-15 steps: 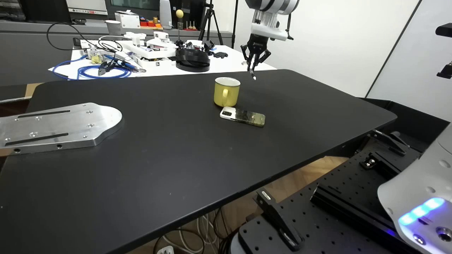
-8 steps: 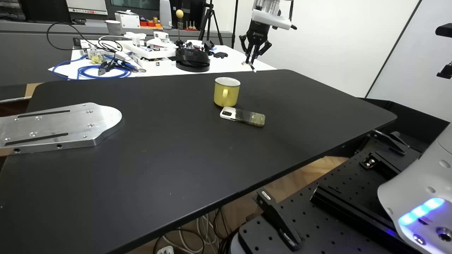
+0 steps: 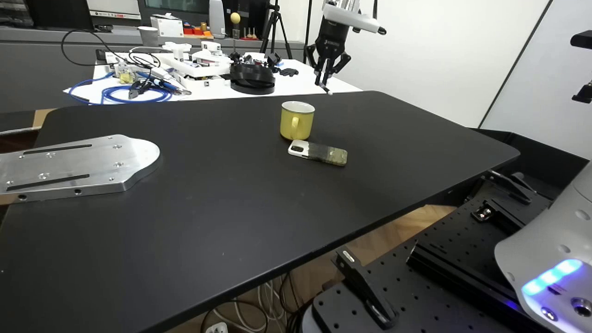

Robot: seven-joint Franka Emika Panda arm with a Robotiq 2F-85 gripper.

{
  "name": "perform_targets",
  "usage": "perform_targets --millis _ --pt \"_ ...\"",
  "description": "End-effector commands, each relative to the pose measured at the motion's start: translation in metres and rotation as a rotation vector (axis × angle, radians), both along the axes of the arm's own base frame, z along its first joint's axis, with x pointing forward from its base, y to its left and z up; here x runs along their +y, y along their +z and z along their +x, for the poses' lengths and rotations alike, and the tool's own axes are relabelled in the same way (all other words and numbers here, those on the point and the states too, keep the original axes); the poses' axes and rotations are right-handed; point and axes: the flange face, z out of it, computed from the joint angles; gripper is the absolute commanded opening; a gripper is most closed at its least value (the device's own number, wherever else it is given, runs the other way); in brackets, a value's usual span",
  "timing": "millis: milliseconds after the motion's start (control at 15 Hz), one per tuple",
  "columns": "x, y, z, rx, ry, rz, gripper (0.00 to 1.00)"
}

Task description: Put the pen in the mug

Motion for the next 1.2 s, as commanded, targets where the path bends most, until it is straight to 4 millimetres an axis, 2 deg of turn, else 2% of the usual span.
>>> perform_targets --millis 0,200,467,733,1133 --pt "0.018 0.005 0.002 0.192 -0.020 0.034 0.04" --pt "0.029 0.013 0.004 0.365 -0.046 0.050 0.04" --pt "0.038 0.021 0.019 0.576 -0.095 0.118 0.04" --pt "0.044 0.008 0.034 0.754 -0.138 0.225 0.04" --pt "0.040 -0.027 0.064 0.845 -0.187 0.353 0.04"
